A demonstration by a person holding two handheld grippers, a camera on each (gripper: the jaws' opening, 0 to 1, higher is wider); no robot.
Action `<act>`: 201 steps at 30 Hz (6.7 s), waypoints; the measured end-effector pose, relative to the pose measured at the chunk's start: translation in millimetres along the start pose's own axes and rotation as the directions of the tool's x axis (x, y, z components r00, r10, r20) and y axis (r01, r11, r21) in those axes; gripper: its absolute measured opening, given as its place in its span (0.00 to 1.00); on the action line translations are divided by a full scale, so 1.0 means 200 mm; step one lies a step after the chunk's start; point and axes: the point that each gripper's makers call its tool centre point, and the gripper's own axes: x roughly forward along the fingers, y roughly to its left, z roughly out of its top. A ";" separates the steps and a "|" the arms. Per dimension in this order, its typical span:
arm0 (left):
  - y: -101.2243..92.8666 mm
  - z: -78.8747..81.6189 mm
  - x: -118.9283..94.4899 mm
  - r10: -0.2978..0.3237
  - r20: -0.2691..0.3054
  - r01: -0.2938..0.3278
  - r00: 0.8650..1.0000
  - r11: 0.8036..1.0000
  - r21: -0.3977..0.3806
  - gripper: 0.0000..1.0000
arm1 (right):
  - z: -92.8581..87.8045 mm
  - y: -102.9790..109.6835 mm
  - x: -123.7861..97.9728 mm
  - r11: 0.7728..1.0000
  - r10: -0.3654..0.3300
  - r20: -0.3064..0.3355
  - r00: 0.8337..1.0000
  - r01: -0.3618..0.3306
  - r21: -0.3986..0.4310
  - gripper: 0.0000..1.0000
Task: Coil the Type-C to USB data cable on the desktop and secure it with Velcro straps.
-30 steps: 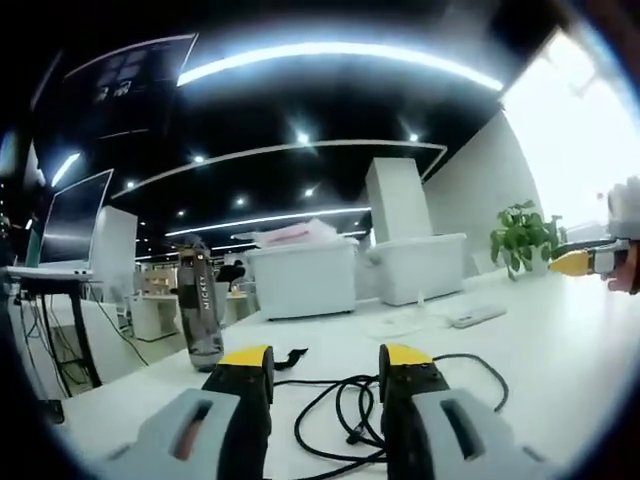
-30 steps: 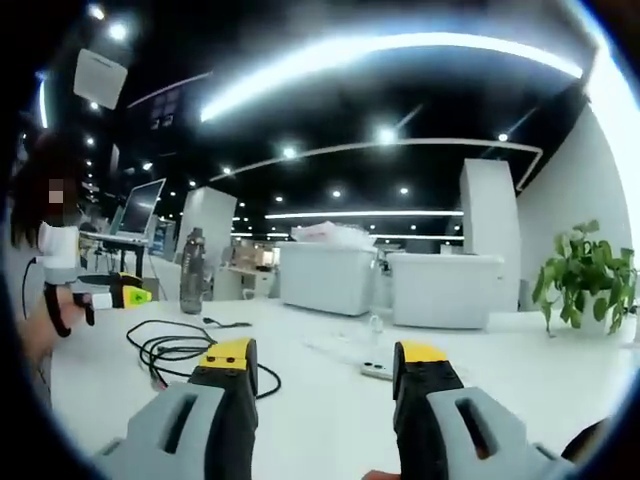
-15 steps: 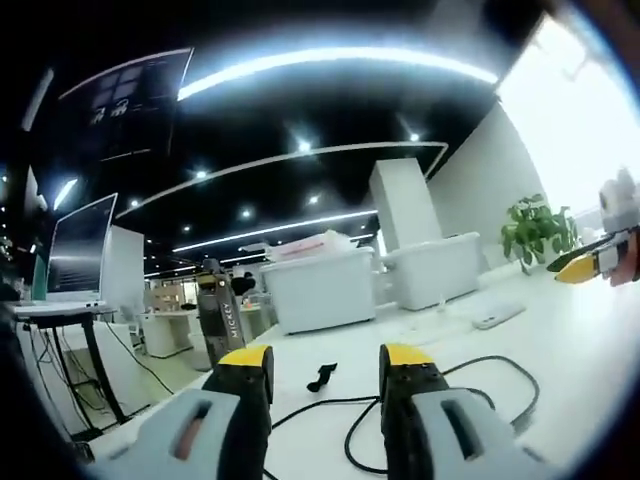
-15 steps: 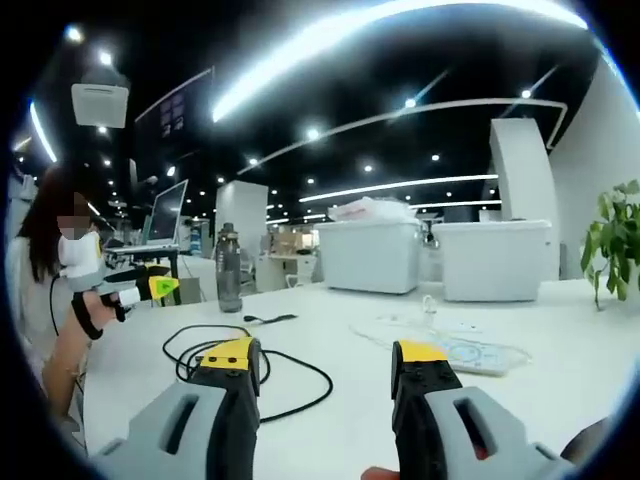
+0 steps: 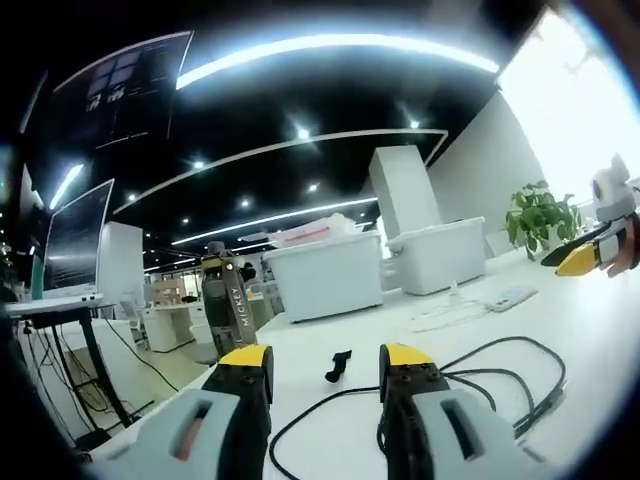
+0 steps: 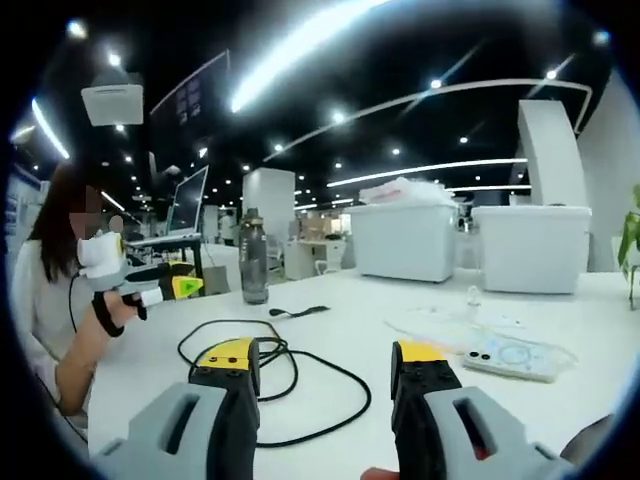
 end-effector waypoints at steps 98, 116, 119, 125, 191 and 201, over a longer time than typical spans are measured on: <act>-1.04 0.19 0.30 -0.617 0.014 0.613 0.787 0.785 0.088 0.34 | 0.11 -0.14 0.00 0.985 0.139 0.063 0.988 -0.145 0.091 0.02; -1.04 0.17 0.26 -0.592 0.049 0.569 0.804 0.792 0.221 0.05 | 0.12 0.03 -0.01 0.946 0.292 0.100 0.951 -0.302 0.117 0.03; -1.03 0.19 0.25 -0.606 0.068 0.590 0.792 0.790 0.167 0.04 | 0.18 -0.04 -0.01 0.949 0.247 0.189 0.950 -0.277 0.148 0.03; -0.97 0.24 0.24 -0.583 0.096 0.568 0.807 0.810 0.149 0.04 | 0.03 -0.37 0.02 0.958 0.091 0.059 0.994 -0.104 0.268 0.08; -0.99 0.35 0.19 -0.534 0.211 0.418 0.819 0.807 0.418 0.10 | 0.31 0.04 -0.11 0.835 0.126 0.236 0.964 0.025 -0.550 0.01; -0.95 0.38 0.18 -0.529 0.222 0.412 0.819 0.812 0.414 0.09 | 0.32 -0.07 -0.08 0.988 0.141 0.286 0.948 -0.116 -0.104 0.18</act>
